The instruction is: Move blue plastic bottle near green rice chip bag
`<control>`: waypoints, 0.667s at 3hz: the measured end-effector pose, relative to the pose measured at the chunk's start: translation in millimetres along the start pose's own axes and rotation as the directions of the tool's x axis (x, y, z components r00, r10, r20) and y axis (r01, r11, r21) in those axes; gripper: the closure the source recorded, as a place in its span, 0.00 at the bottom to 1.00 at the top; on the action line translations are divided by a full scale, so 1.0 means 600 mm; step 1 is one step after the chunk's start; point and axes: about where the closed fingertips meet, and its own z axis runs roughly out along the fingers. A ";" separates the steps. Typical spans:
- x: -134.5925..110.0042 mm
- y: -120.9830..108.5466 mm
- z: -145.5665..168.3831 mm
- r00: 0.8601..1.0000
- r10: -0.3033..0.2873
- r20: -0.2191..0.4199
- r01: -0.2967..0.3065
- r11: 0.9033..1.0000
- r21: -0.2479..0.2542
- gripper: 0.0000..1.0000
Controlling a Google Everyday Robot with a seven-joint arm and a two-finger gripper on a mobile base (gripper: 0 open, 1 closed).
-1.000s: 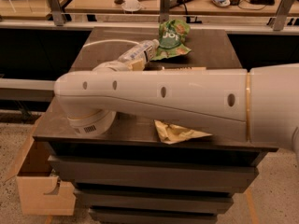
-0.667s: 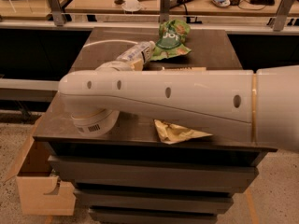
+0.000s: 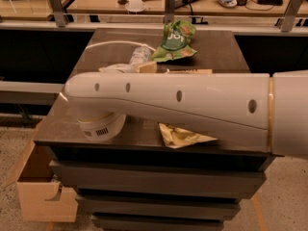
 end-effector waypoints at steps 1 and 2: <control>0.003 0.000 -0.009 1.000 -0.003 -0.001 0.003 1.000 -0.019 0.00; 0.004 0.007 -0.044 0.998 -0.043 0.038 0.046 0.995 -0.092 0.00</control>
Offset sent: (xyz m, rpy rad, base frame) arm -0.0711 0.0436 -0.0059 -0.0533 -0.0223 0.3659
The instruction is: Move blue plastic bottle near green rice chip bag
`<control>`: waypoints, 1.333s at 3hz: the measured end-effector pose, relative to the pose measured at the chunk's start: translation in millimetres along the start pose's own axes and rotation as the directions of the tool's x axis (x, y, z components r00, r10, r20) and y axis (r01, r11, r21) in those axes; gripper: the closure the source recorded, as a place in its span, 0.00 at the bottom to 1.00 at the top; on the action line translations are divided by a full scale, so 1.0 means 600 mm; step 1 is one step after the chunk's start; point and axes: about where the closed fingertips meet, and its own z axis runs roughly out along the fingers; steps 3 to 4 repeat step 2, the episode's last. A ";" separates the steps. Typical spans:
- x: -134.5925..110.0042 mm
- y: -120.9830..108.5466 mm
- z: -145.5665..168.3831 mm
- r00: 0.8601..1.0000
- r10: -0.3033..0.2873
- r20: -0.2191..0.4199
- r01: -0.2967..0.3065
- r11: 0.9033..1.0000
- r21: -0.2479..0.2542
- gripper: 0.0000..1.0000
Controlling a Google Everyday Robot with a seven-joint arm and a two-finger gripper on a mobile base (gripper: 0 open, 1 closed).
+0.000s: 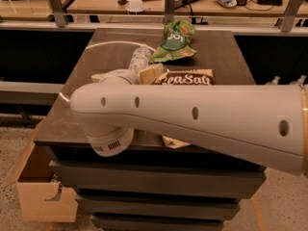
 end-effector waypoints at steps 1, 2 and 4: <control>0.031 0.060 -0.082 0.995 -0.100 0.022 0.103 0.981 -0.163 0.00; 0.065 0.081 -0.124 0.994 -0.109 -0.020 0.103 0.974 -0.201 0.00; 0.065 0.081 -0.124 0.994 -0.109 -0.020 0.103 0.974 -0.201 0.00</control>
Offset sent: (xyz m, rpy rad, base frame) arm -0.1202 0.0577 -0.0461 -0.0383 0.1421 0.2480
